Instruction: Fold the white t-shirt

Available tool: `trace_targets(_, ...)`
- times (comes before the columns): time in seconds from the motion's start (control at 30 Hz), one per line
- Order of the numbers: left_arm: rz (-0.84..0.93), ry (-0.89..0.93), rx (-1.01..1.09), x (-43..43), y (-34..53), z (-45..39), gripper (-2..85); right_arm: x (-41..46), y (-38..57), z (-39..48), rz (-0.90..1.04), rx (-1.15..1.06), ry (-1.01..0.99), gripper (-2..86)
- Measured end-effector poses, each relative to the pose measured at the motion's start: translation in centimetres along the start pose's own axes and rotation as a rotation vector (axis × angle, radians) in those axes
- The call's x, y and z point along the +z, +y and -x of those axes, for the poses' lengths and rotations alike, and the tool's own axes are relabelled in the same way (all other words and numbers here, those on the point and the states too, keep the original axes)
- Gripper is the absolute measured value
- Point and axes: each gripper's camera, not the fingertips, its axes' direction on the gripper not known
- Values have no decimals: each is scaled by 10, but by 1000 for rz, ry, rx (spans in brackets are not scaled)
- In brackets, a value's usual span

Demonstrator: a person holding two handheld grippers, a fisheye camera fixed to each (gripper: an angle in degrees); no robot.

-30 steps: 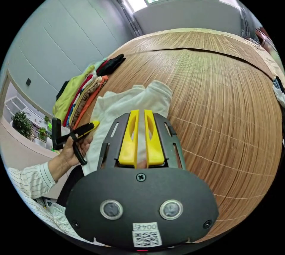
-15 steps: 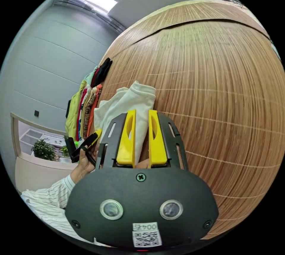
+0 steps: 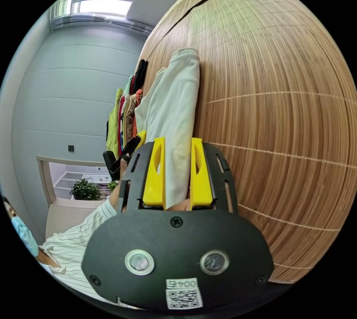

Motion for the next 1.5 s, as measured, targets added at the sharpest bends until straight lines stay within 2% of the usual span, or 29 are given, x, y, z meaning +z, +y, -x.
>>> trace_targets(0.2, 0, 0, 3, -4, -8, -2, 4, 3, 43, 2, -23, 10, 14, 57)
trace_targets(0.37, 16, -34, 38, -3, -12, -28, 2, 5, 48, 35, -26, -121, 211, 30)
trace_targets(0.67, 75, -39, 141, 38, 42, -148, 2, -40, 89, 10, -17, -81, 228, 42)
trace_targets(0.77, 20, -60, 191, 24, 44, -194, 2, -63, 104, 26, -99, -140, 355, 43)
trace_targets(0.87, -51, -97, 288, 14, 29, -247, 2, -71, 103, 43, -109, -219, 375, 42)
trace_targets(0.93, 8, -167, 425, 51, 12, -304, 3, -64, 95, 48, -76, -252, 351, 40)
trace_targets(1.07, 117, -207, 521, 134, -6, -375, 5, -43, 68, 49, -26, -295, 309, 35)
trace_targets(1.27, 213, -392, 724, 256, -26, -471, 9, -42, 38, 34, -108, -340, 287, 95)
trace_targets(1.43, 354, -561, 1195, 344, 8, -546, 16, -39, 30, 33, -110, -360, 238, 89)
trace_targets(1.5, 358, -568, 1278, 363, 17, -566, 18, -34, 28, 40, -110, -395, 251, 88)
